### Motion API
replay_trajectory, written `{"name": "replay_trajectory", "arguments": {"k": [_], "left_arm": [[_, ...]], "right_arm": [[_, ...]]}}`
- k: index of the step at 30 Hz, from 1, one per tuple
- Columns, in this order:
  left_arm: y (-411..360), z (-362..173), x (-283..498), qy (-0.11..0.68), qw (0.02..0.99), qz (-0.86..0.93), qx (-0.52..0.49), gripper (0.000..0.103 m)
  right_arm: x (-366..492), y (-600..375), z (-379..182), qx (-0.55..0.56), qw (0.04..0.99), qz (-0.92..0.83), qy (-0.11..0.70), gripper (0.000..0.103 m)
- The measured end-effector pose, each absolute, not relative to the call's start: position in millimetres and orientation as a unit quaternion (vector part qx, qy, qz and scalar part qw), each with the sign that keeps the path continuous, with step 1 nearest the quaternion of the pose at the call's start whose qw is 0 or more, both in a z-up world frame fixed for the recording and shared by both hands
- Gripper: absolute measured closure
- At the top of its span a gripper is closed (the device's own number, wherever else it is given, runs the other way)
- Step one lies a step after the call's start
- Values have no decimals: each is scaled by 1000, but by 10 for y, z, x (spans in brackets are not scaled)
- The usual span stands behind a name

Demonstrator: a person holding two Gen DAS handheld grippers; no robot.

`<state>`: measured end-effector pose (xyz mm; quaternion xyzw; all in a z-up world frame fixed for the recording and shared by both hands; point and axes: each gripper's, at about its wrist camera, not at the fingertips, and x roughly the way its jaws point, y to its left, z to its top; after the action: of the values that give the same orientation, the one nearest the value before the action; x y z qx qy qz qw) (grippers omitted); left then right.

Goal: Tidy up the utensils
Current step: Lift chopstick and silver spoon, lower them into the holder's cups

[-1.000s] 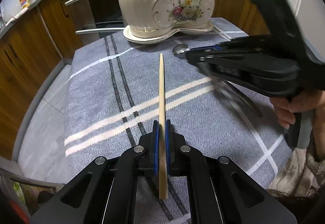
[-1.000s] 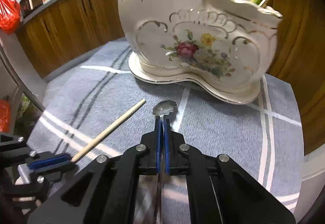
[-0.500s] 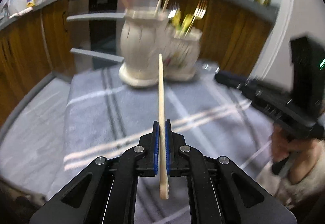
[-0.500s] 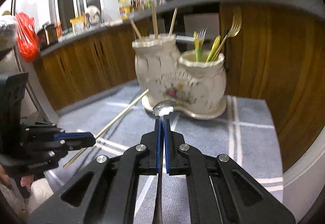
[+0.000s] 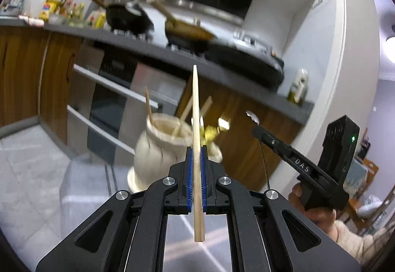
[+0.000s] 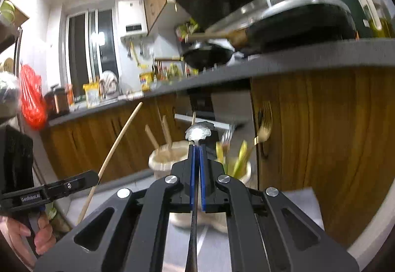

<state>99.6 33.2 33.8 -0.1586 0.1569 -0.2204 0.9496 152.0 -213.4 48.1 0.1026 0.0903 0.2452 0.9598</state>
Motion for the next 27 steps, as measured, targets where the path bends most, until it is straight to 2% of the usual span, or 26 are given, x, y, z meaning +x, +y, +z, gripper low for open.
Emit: {"name": "replay_trajectory", "arguments": {"k": [10,17,27], "left_arm": [[311,612,1690,74,962,-198,-174,97],[176,529,2030,57,968,-190,-153,97],[100,274,2113,57,972,-185,-134,97]], "right_arm": [[2246,-2155,648,168,962,214,29,100],[2467,-2041,613,148,969,198,21,100],[2529,-1886,424,112,982,154,12,100]]}}
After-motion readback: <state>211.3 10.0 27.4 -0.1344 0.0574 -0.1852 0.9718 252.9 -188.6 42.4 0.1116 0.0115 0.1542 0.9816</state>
